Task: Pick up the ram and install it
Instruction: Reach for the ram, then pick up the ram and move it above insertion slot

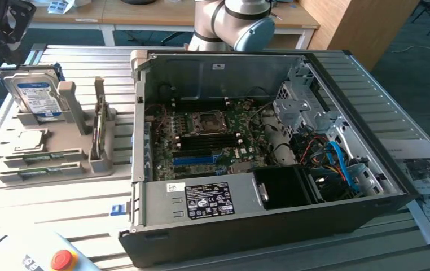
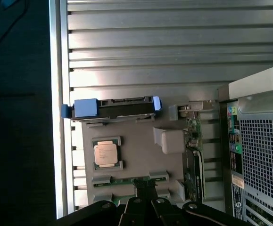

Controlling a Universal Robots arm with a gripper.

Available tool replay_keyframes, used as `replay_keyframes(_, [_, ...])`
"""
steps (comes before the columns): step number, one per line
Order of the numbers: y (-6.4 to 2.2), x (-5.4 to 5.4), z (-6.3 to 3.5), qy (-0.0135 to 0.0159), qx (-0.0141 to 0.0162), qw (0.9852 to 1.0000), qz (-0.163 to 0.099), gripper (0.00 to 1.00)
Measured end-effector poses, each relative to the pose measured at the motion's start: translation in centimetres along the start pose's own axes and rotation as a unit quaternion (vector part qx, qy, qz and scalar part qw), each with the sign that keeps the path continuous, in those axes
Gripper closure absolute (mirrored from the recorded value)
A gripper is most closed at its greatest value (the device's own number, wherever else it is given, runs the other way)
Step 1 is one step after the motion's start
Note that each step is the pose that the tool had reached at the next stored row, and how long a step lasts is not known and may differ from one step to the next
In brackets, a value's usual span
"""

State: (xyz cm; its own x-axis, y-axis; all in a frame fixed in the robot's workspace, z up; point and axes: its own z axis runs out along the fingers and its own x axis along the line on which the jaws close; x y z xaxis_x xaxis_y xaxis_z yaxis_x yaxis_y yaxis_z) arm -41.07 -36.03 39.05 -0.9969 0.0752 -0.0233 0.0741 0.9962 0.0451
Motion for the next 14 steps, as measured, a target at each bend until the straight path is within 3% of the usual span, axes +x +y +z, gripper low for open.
replay_keyframes(14, [0.00,0.00,0.00,0.0000,0.0000,1.0000,0.000,0.90])
